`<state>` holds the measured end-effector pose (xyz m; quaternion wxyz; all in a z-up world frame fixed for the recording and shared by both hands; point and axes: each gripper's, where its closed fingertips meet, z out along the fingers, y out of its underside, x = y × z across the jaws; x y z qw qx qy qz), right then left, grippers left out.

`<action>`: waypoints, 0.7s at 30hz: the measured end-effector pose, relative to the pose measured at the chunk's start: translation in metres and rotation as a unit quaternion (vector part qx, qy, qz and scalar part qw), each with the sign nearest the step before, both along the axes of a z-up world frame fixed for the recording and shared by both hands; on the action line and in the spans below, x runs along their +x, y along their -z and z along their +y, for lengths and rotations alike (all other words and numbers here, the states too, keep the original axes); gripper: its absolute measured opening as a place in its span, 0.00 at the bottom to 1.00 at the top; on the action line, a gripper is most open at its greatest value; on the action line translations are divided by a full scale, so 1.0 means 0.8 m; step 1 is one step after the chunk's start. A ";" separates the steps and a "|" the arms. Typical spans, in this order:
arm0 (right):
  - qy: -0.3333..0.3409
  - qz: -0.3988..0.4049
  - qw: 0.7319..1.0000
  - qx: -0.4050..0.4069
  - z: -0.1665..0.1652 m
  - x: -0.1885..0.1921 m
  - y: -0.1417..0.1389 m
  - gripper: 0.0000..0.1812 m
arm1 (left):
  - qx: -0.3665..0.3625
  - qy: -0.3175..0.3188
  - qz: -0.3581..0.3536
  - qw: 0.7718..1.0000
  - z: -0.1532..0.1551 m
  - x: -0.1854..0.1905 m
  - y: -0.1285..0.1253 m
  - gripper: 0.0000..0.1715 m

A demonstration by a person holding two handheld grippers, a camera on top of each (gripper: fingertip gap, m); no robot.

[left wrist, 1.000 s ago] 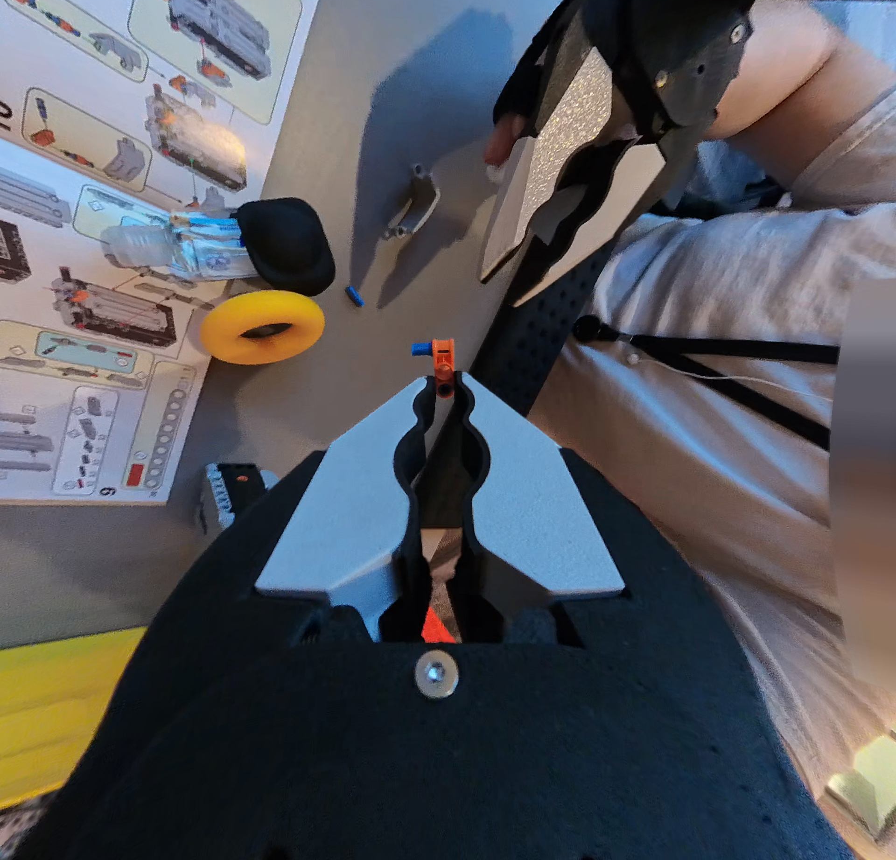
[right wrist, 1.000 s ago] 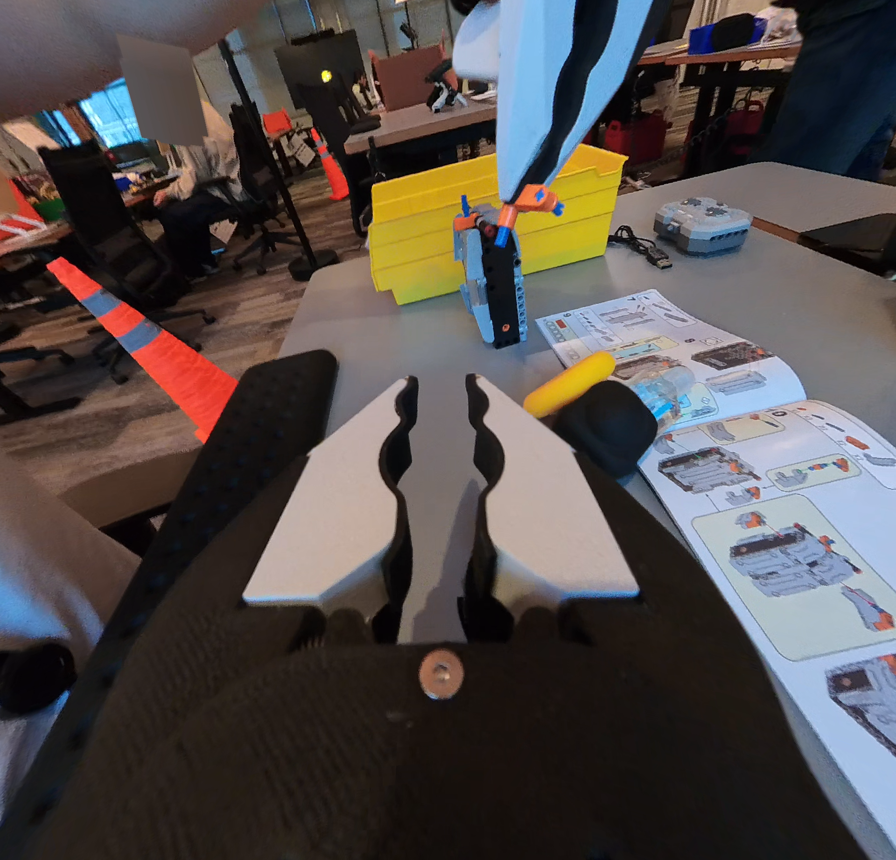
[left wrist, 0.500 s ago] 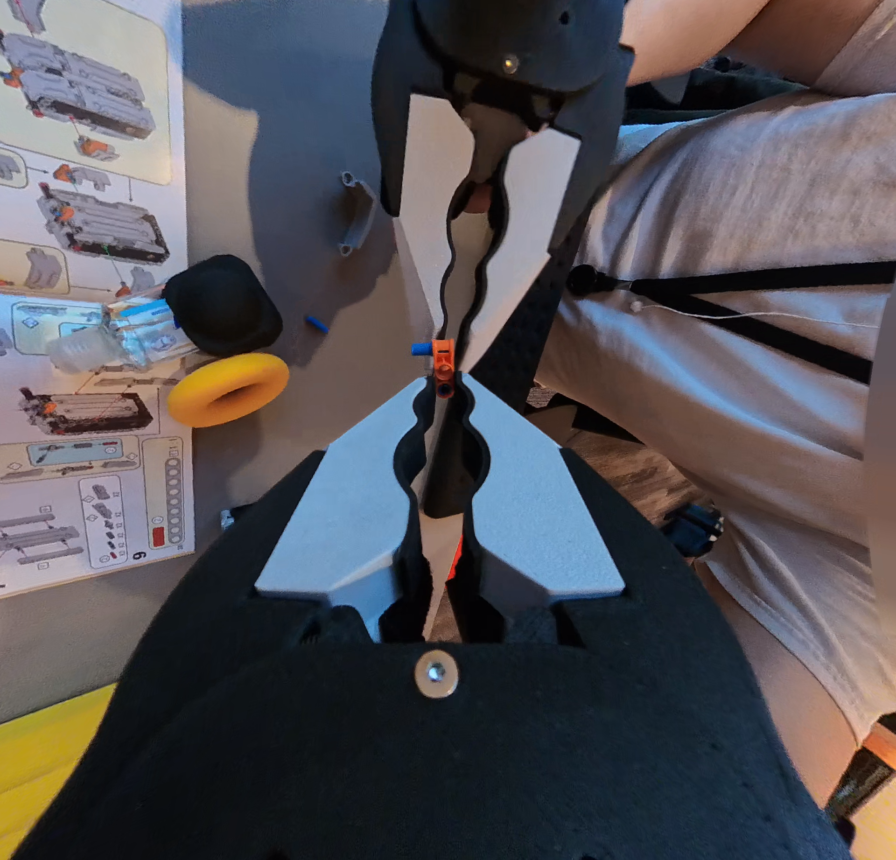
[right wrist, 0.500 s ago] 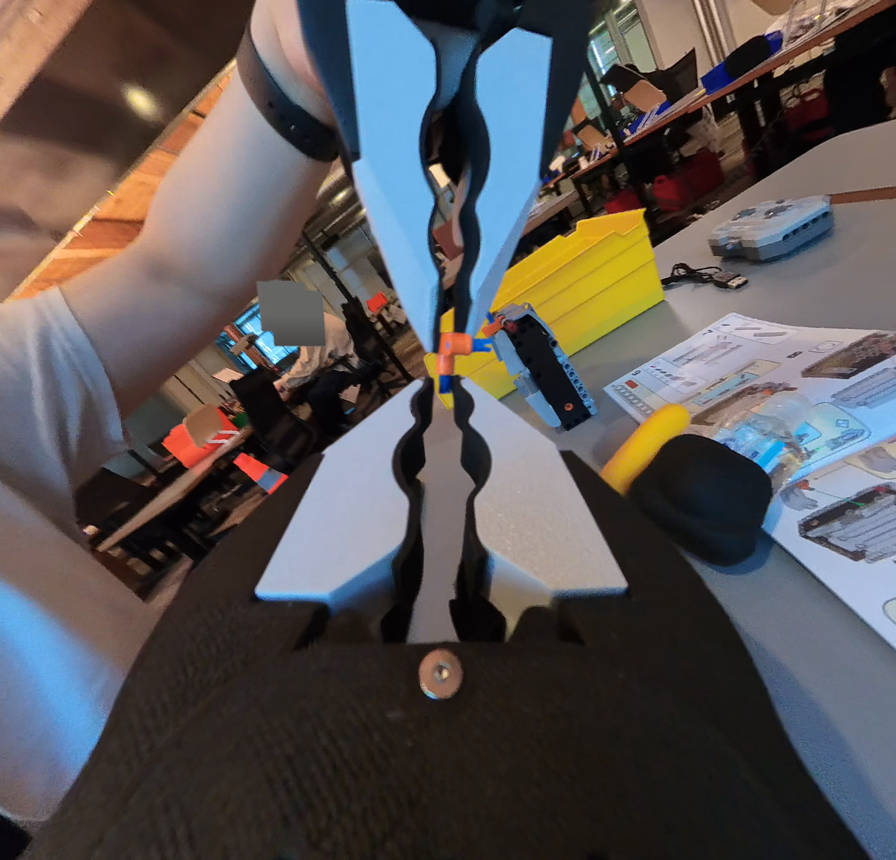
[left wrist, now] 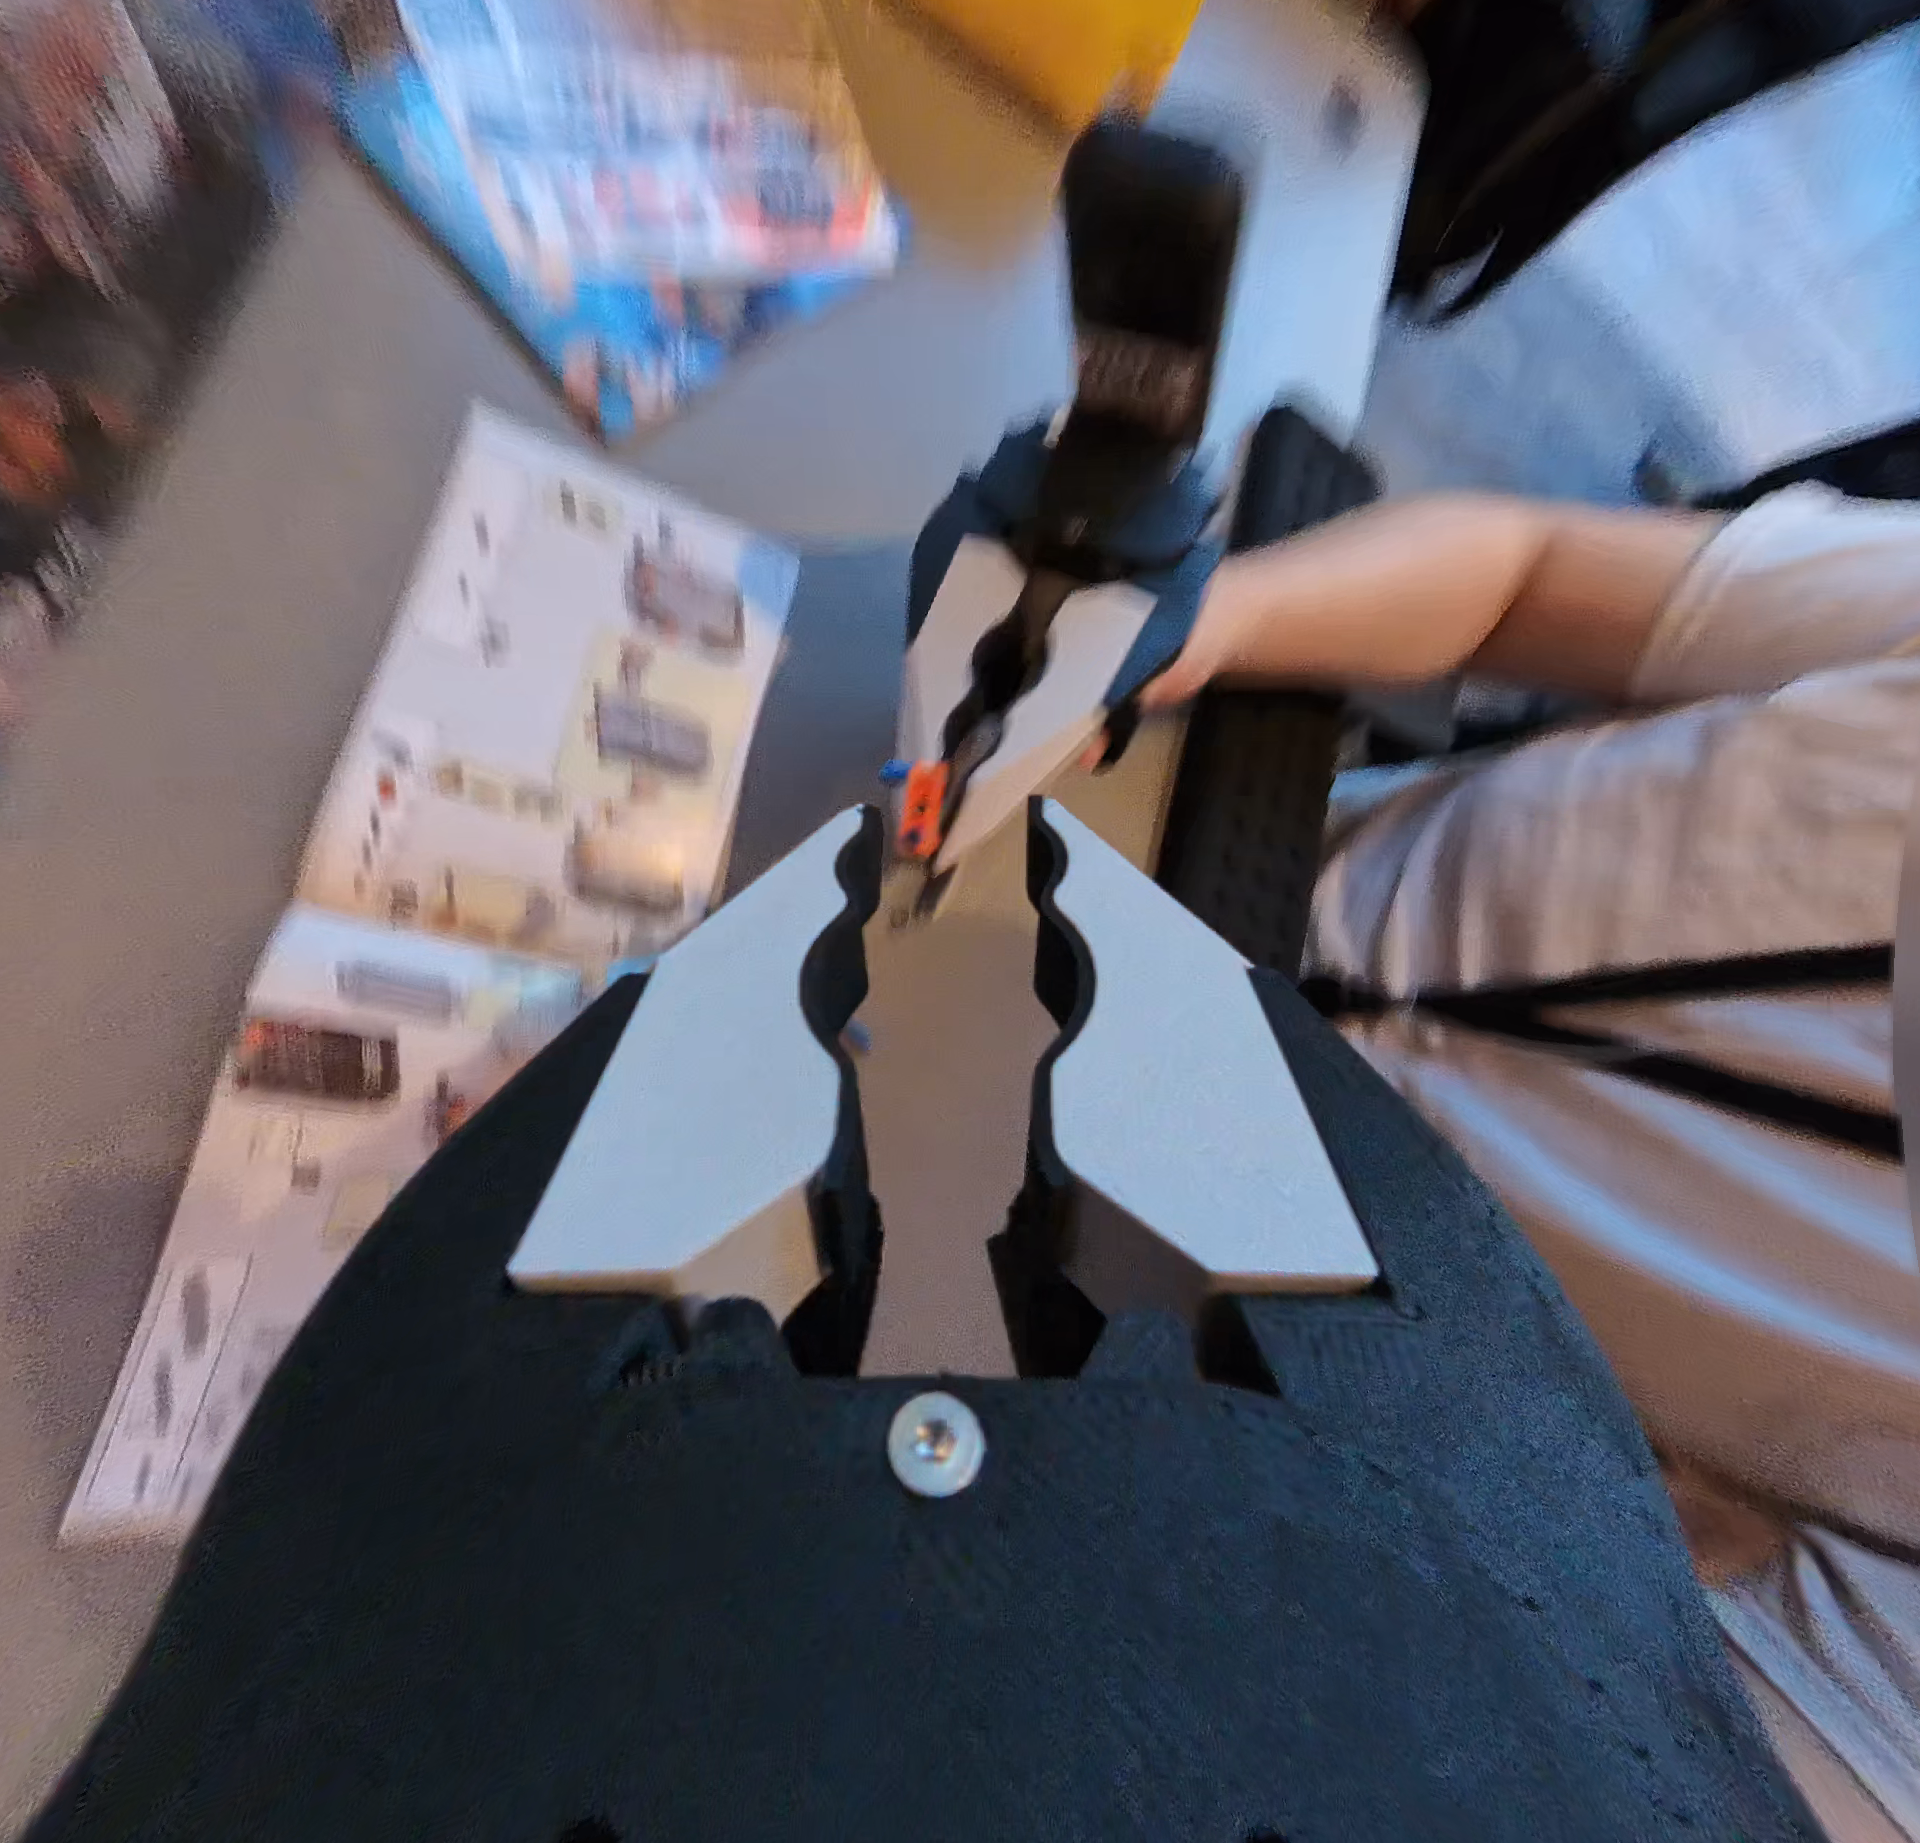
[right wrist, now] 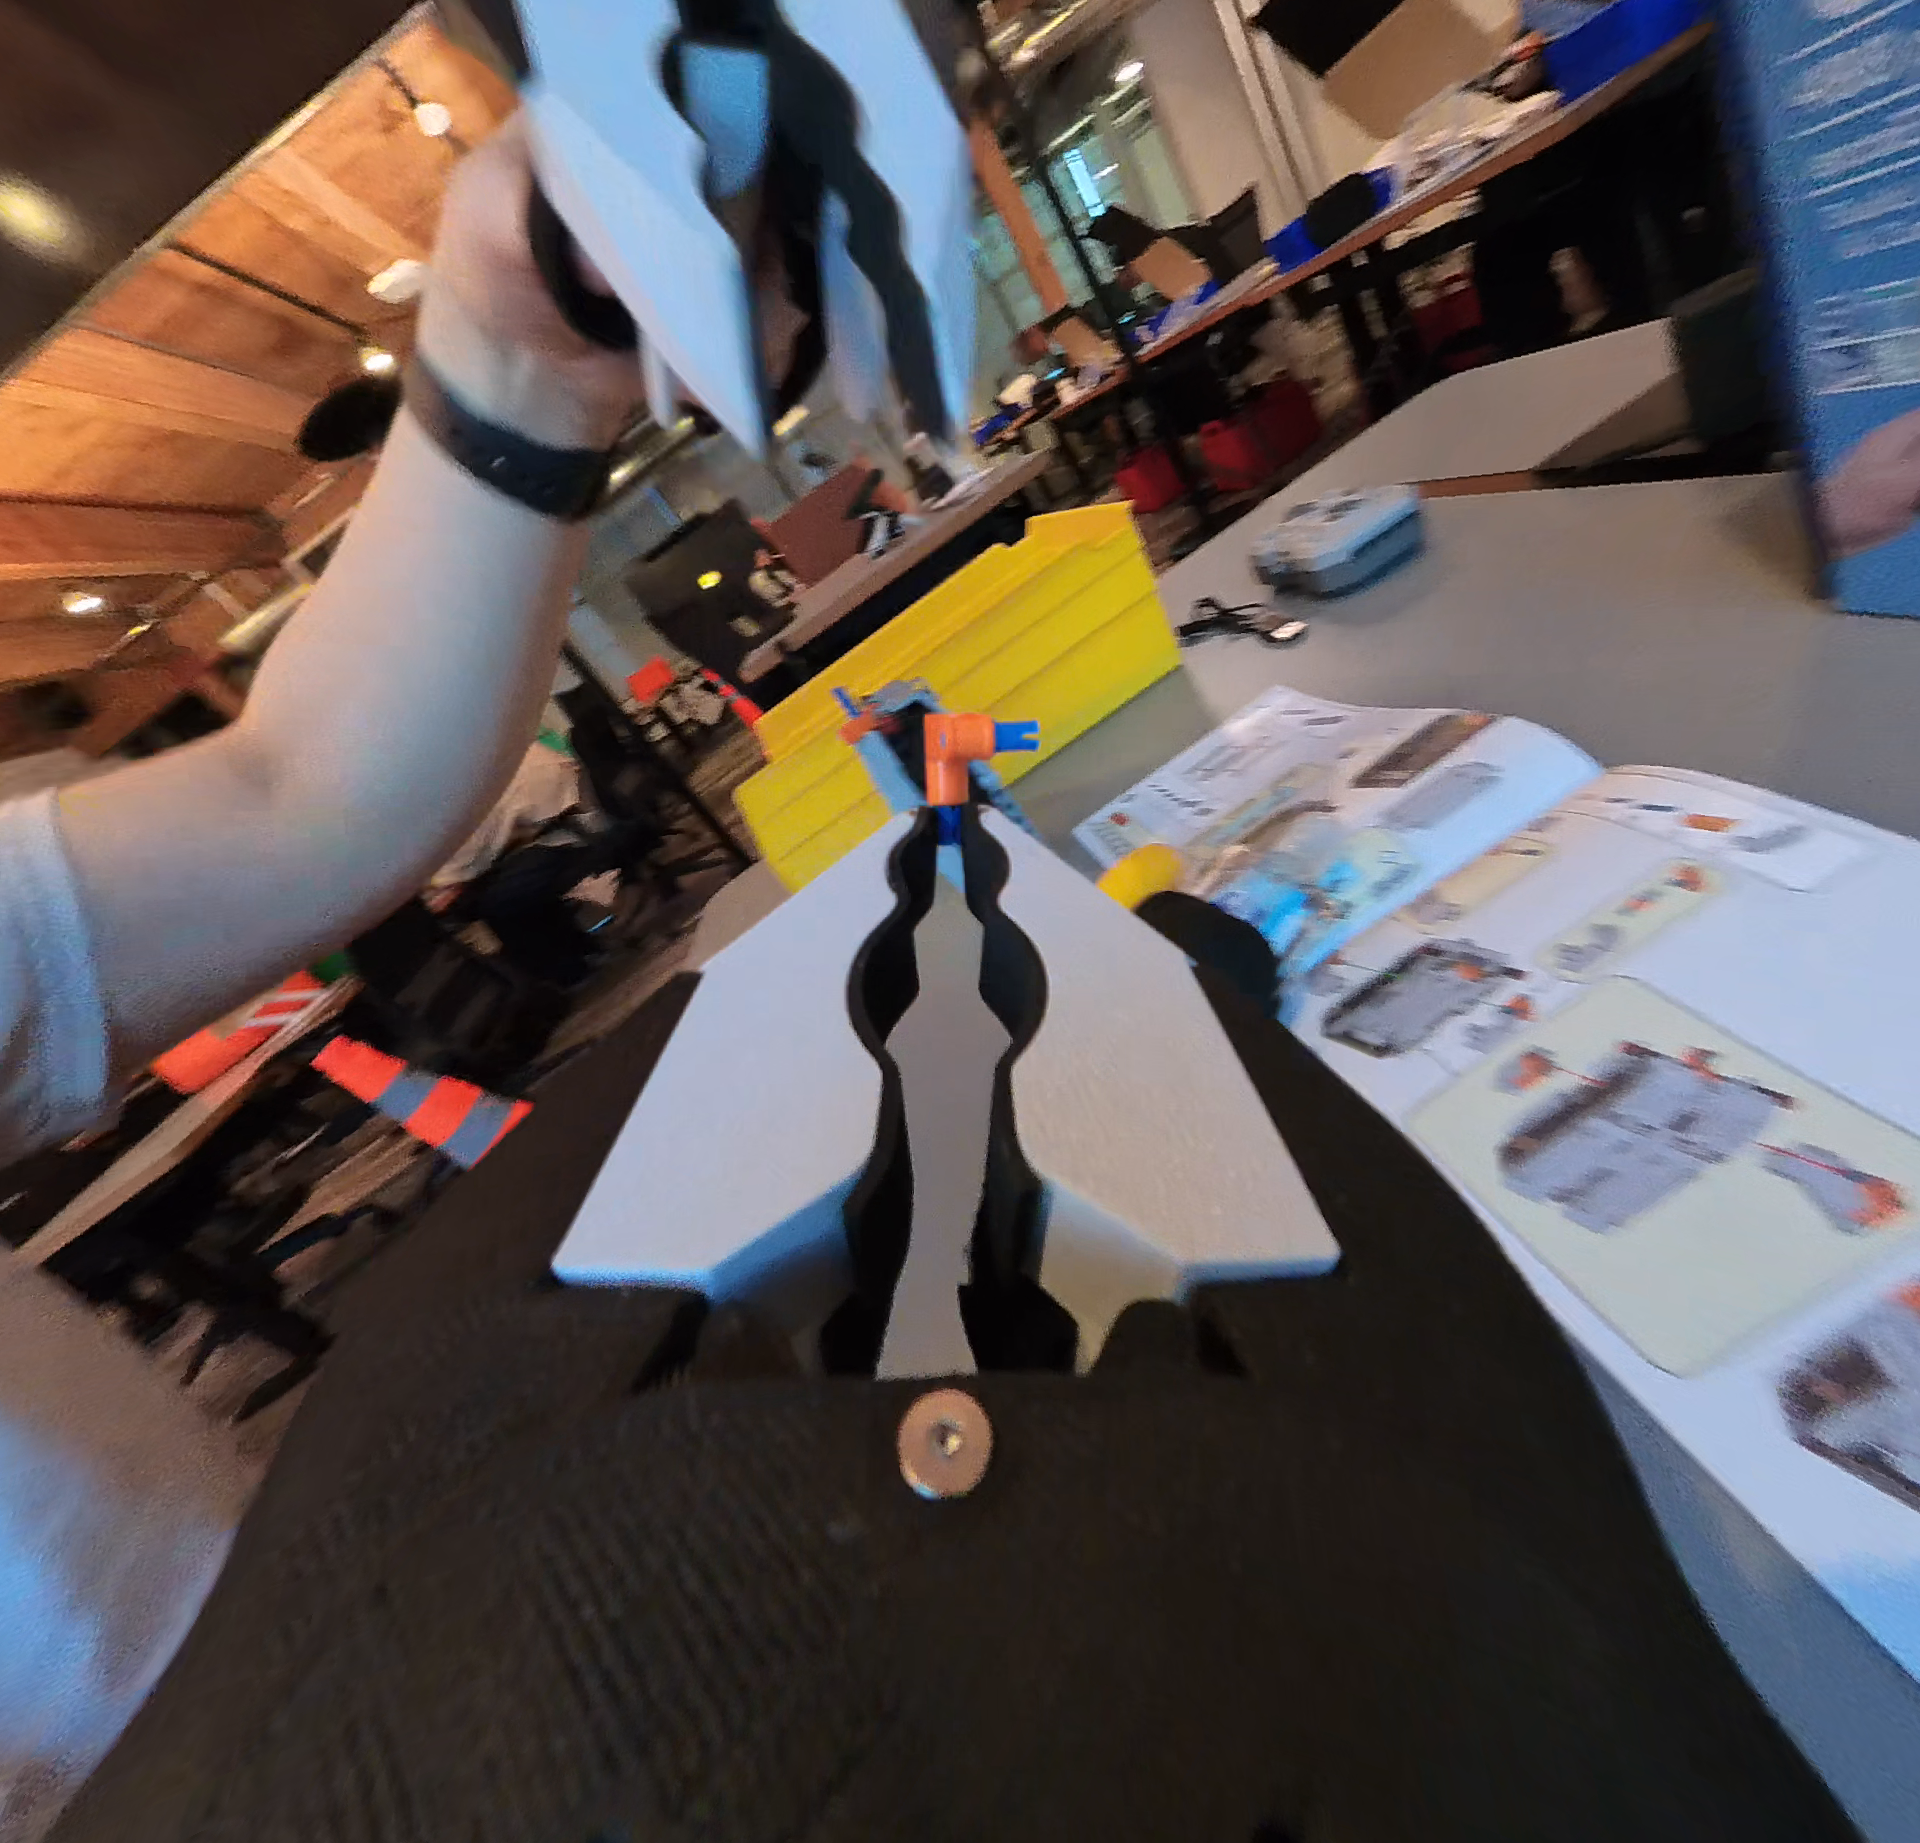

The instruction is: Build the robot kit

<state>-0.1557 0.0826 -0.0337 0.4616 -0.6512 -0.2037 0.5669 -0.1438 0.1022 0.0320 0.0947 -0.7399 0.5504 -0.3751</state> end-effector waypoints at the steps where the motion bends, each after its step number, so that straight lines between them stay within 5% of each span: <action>1: 0.016 -0.001 1.000 -0.004 0.008 0.004 0.003 0.01 | 0.003 -0.014 -0.074 0.997 0.001 0.008 -0.026 0.15; 6: 0.073 0.001 0.997 -0.013 0.037 0.013 0.011 0.02 | 0.135 -0.145 -0.297 0.934 0.007 -0.008 -0.116 0.17; 11: 0.116 0.005 0.993 -0.007 0.061 0.008 0.007 0.02 | 0.182 -0.208 -0.400 0.874 -0.017 -0.042 -0.170 0.30; 21: 0.120 -0.013 0.993 0.004 0.063 0.007 0.013 0.02 | 0.205 -0.322 -0.392 0.838 0.024 -0.142 -0.159 0.27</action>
